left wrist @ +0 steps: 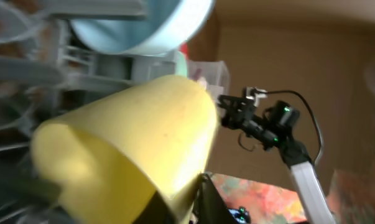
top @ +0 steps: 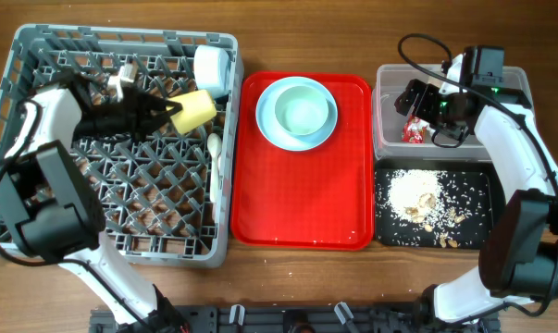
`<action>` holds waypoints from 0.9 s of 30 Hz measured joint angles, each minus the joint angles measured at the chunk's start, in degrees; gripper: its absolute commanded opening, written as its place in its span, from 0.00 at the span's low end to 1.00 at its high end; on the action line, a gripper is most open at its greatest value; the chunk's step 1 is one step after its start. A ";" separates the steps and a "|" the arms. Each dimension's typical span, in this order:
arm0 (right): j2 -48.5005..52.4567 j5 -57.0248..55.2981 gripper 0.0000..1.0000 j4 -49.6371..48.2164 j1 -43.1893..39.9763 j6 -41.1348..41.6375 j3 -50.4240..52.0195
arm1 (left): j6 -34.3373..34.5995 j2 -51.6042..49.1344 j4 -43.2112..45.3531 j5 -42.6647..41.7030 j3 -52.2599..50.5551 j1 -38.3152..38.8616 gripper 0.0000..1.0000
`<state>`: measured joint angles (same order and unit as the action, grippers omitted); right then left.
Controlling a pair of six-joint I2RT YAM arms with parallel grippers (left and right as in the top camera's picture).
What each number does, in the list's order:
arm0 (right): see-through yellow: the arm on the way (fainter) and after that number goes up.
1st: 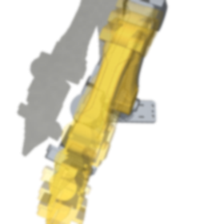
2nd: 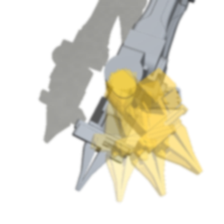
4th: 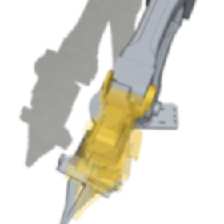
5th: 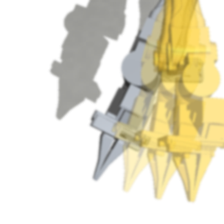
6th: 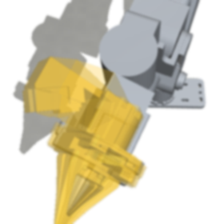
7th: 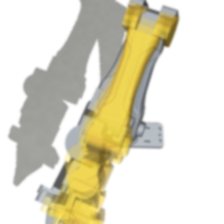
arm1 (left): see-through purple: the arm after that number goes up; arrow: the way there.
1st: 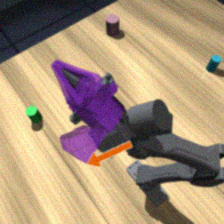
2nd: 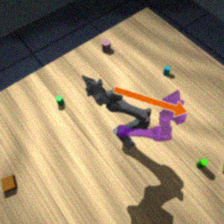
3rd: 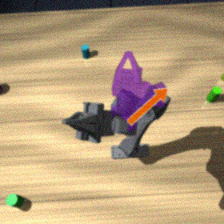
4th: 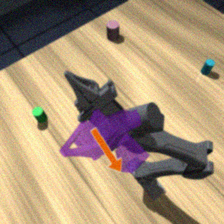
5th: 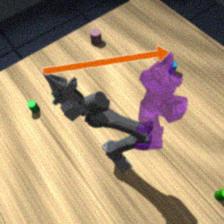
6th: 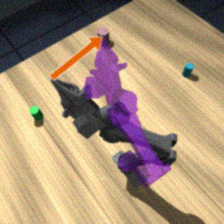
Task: Sort waste into correct bins and load items into the dishwasher rack
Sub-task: 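Carry the yellow cup into the rack and release it, then reach the left gripper to the light-green bowl on the plate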
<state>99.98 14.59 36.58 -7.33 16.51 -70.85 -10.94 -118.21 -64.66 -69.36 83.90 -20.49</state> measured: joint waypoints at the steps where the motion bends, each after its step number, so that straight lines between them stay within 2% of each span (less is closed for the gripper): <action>1: 0.00 0.00 1.00 0.00 0.00 0.00 0.00 | 0.20 0.02 -0.02 2.54 -0.17 -1.01 1.00; 2: 0.00 0.00 1.00 -0.02 0.00 0.00 0.00 | 0.52 -0.09 -0.24 6.82 -0.70 -2.21 1.00; 7: 0.00 0.00 1.00 -0.02 0.00 -0.02 0.00 | 1.88 2.03 -1.81 7.45 -0.42 -3.58 1.00; 10: 0.00 0.00 1.00 -0.02 0.00 -0.02 0.00 | 3.87 4.28 -2.40 11.04 -0.55 -4.28 1.00; 13: 0.00 0.00 1.00 0.00 0.00 0.00 -0.02 | 9.38 13.29 -0.98 19.63 -0.59 -5.18 1.00; 14: 0.00 0.00 1.00 -0.02 0.00 0.00 0.00 | 13.68 20.83 -0.63 23.08 -0.55 -5.01 1.00; 18: 0.00 0.00 1.00 0.00 0.00 0.00 0.00 | 22.60 36.44 3.82 28.79 -0.11 -0.94 1.00; 19: 0.00 0.00 1.00 -0.02 0.00 0.00 0.00 | 24.98 38.03 4.68 29.27 0.07 0.39 0.50; 20: 0.00 0.00 1.00 -0.02 0.00 0.00 0.00 | 28.55 39.01 6.56 30.03 0.07 3.30 0.12; 21: 0.00 0.00 1.00 -0.02 -0.02 0.00 0.00 | 30.21 38.71 7.45 30.77 -0.02 6.23 0.04; 23: 0.00 -0.02 1.00 -0.02 0.00 0.00 0.00 | 32.76 36.76 10.05 34.69 -0.48 13.97 0.04; 27: 0.00 0.00 1.00 -0.04 0.00 0.00 0.00 | 35.74 27.21 15.74 51.15 -1.40 28.09 0.04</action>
<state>99.98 14.59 36.53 -7.33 16.51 -70.85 24.80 -91.00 -48.93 -18.22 82.50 7.60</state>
